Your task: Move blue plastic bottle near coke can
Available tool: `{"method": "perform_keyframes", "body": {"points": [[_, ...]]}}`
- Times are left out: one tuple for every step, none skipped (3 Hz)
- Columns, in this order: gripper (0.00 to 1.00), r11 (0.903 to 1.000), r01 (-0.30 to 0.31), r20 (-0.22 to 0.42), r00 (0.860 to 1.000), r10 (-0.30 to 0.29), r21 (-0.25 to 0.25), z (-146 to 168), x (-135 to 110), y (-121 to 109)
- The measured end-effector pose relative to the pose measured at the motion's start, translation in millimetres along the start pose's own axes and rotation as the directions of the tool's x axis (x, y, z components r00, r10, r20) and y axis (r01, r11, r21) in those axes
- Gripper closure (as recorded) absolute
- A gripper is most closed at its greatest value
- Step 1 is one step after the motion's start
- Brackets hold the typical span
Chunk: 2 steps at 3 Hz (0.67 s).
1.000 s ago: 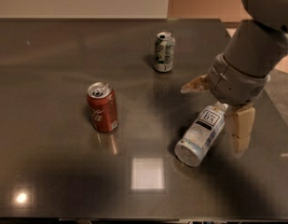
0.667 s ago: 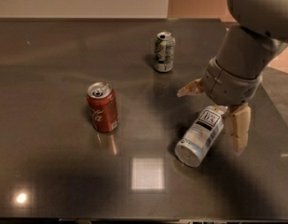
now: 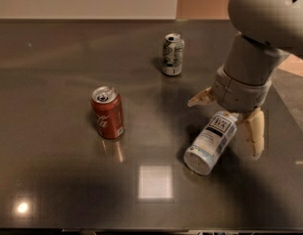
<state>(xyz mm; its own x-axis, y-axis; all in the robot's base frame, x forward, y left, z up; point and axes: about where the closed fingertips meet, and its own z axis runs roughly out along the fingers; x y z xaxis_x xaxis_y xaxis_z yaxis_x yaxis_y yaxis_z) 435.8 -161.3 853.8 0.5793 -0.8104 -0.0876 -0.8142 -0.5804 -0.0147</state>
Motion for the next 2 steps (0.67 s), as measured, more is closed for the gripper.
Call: {"method": "perform_keyframes", "body": {"points": [[0.18, 0.9997, 0.016, -0.011, 1.0, -0.016, -0.017, 6.6, 3.9, 2.9], [0.41, 0.9996, 0.012, -0.017, 1.0, -0.013, -0.025, 7.3, 6.2, 2.8]]}}
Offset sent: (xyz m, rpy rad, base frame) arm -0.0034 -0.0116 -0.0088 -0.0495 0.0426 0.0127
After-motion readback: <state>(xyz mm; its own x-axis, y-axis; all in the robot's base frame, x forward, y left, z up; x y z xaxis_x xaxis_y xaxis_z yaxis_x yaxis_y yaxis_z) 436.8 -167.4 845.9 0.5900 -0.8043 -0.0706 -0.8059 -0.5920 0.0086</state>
